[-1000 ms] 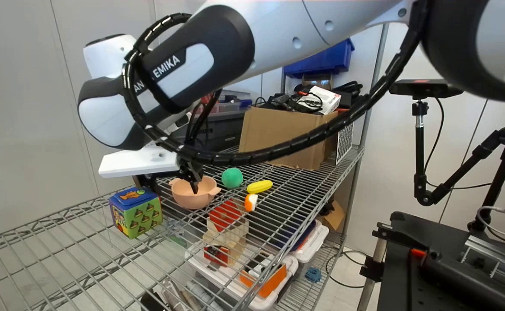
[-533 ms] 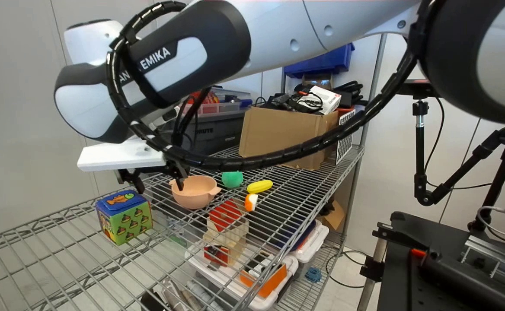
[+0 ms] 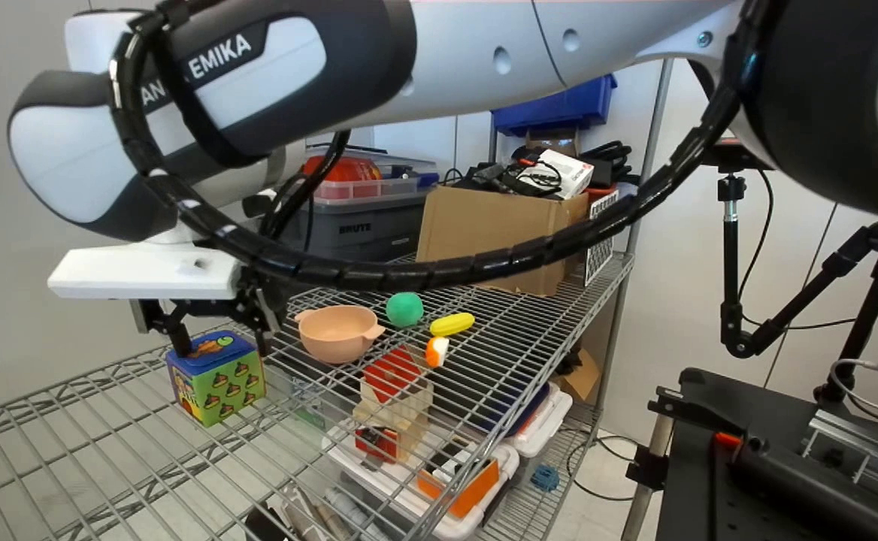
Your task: Move the toy box closer to you
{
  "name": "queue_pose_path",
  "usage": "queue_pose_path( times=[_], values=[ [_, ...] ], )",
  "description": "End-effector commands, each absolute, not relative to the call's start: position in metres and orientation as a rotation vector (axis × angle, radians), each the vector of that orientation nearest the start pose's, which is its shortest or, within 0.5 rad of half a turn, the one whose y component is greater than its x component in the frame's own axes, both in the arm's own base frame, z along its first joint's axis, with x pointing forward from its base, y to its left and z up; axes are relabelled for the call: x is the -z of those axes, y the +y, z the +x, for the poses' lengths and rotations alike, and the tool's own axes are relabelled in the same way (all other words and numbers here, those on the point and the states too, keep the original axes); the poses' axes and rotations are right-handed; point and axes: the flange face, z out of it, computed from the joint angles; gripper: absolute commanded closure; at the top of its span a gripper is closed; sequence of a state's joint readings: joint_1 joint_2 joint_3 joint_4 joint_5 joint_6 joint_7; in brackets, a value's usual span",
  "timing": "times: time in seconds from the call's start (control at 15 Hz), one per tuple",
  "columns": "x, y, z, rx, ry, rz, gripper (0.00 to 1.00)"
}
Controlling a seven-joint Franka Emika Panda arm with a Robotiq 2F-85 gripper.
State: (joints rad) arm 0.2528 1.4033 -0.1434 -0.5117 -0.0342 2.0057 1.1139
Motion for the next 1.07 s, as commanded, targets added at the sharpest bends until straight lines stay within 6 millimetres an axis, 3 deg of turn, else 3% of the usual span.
queue_pose_path(
  times=[0.0,0.2,0.27,0.33,0.73,0.8,1.0],
  values=[
    [-0.138,0.17,0.788,0.179,1.343,-2.906,0.0],
    [-0.134,0.172,0.786,0.185,1.358,-2.904,0.0],
    [-0.133,0.172,0.787,0.188,1.364,-2.906,0.07],
    [-0.133,0.172,0.788,0.201,1.366,-2.902,0.26],
    [-0.132,0.17,0.789,0.215,1.407,-2.875,0.73],
    [-0.131,0.159,0.79,0.195,1.416,-2.874,0.79],
    [-0.139,0.151,0.788,0.104,1.45,-2.876,0.99]
  ],
)
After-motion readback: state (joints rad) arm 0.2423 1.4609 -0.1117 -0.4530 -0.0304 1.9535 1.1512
